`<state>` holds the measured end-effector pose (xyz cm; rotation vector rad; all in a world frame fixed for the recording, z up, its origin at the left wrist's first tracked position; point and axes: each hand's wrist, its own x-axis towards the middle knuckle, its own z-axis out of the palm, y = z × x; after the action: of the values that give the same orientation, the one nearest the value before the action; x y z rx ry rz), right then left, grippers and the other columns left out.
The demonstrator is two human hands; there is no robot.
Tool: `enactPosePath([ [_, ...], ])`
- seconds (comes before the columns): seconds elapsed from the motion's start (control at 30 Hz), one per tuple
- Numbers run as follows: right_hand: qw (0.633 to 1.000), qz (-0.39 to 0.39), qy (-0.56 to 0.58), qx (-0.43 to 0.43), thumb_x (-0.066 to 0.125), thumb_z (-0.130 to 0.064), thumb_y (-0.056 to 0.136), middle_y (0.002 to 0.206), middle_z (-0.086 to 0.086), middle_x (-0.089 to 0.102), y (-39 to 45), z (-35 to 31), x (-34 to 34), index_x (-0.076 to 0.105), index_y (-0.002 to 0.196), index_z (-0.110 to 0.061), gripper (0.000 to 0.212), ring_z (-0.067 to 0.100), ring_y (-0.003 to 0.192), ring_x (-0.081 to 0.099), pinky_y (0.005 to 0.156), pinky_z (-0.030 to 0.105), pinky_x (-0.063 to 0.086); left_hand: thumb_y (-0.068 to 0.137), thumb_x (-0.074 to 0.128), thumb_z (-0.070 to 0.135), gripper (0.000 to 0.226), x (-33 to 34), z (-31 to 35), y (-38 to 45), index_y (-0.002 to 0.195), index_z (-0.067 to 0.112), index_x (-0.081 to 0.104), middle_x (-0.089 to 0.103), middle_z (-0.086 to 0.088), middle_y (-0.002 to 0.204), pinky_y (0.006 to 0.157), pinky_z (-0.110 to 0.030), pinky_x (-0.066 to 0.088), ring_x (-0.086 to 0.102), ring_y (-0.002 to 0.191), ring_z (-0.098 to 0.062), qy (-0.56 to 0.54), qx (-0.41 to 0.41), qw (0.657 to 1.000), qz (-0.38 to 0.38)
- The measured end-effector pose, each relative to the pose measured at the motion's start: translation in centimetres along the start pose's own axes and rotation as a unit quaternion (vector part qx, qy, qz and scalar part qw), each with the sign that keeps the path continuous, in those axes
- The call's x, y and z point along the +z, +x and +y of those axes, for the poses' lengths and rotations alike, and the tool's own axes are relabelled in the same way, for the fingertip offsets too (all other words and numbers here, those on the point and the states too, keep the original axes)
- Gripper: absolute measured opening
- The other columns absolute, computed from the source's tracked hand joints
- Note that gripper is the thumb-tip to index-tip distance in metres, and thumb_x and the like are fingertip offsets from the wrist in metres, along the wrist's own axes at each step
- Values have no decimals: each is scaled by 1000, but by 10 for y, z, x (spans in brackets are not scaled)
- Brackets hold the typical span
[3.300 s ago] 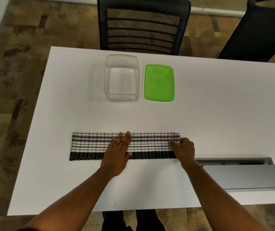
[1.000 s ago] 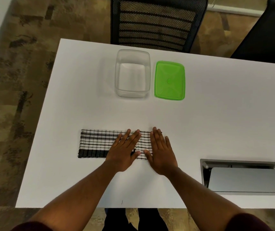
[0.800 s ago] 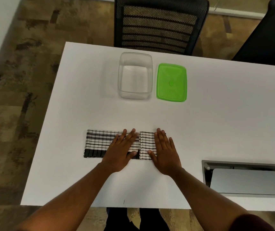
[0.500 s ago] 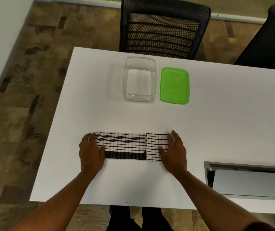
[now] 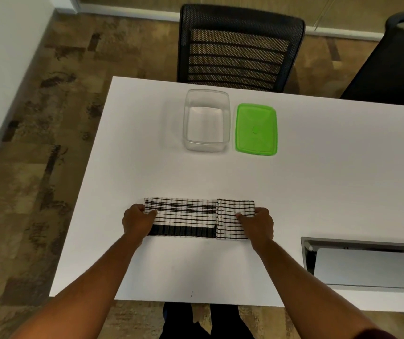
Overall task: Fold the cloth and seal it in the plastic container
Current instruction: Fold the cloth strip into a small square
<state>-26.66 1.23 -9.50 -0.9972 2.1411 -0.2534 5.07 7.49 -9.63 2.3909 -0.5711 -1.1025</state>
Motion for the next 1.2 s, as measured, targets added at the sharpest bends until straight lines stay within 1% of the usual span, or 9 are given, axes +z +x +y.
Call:
enactPosePath([
  [0.07, 1000, -7, 16, -13, 87, -36, 74, 103, 1, 74, 3, 3, -4, 66, 102, -17, 40, 28, 104, 71, 90, 45, 59, 85, 75, 30, 39, -1, 1, -1, 116, 7, 66, 69, -11, 114, 96, -49, 55, 66, 108, -33, -24, -4, 1000, -2],
  [0.2, 1000, -8, 13, -27, 87, -34, 75, 94, -2, 74, 4, 4, -8, 70, 96, -18, 32, 25, 95, 73, 83, 40, 60, 89, 70, 29, 25, -2, 3, -8, 105, 18, 54, 65, 3, 98, 79, -35, 53, 66, 98, -25, -34, 28, 999, -17],
  [0.4, 999, -2, -15, -39, 83, -39, 77, 107, 1, 73, 3, 5, -9, 67, 108, -16, 43, 25, 101, 69, 88, 41, 58, 93, 67, 27, 39, -4, 14, -18, 124, 16, 44, 61, -3, 106, 83, -35, 52, 61, 92, -25, 31, 107, 994, -18],
  [0.63, 997, 1, -38, -66, 79, -42, 80, 116, 5, 71, -1, 7, -10, 64, 120, -14, 51, 26, 107, 68, 89, 38, 55, 90, 71, 32, 32, 34, 51, -58, 107, 24, 46, 64, 3, 95, 65, -24, 46, 62, 80, -14, 4, 183, 981, -60],
  [0.83, 995, -6, -60, -81, 75, -45, 82, 119, 6, 68, -2, 7, -10, 63, 120, -15, 51, 27, 109, 66, 93, 40, 54, 88, 68, 23, 30, 84, 61, -82, 112, 15, 52, 63, -3, 106, 82, -35, 53, 64, 100, -26, 47, 202, 974, -92],
  [0.97, 994, -5, -67, -90, 74, -46, 83, 120, 6, 67, -2, 9, -10, 62, 121, -15, 50, 28, 110, 66, 93, 40, 54, 91, 71, 33, 45, 103, 60, -86, 126, 10, 55, 60, -4, 121, 95, -34, 51, 61, 109, -21, 64, 205, 971, -101],
  [1.03, 993, -5, -71, -91, 74, -45, 84, 120, 6, 66, -1, 10, -12, 62, 122, -15, 50, 28, 111, 65, 92, 38, 52, 96, 64, 30, 41, 106, 57, -86, 130, 8, 56, 59, -7, 126, 96, -32, 50, 62, 109, -20, 60, 220, 968, -105],
  [1.1, 993, -7, -71, -91, 74, -45, 83, 119, 5, 66, -1, 11, -13, 62, 121, -16, 49, 27, 110, 65, 88, 35, 49, 99, 55, 19, 32, 104, 51, -84, 129, 9, 59, 59, -9, 126, 98, -35, 50, 60, 113, -24, 101, 279, 951, -90],
  [1.2, 993, -10, -71, -95, 74, -46, 83, 116, 3, 65, 1, 12, -14, 63, 119, -17, 47, 25, 108, 65, 83, 32, 47, 95, 53, 16, 42, 97, 38, -77, 137, 16, 59, 54, -4, 135, 103, -40, 48, 52, 126, -25, 224, 398, 888, -53],
])
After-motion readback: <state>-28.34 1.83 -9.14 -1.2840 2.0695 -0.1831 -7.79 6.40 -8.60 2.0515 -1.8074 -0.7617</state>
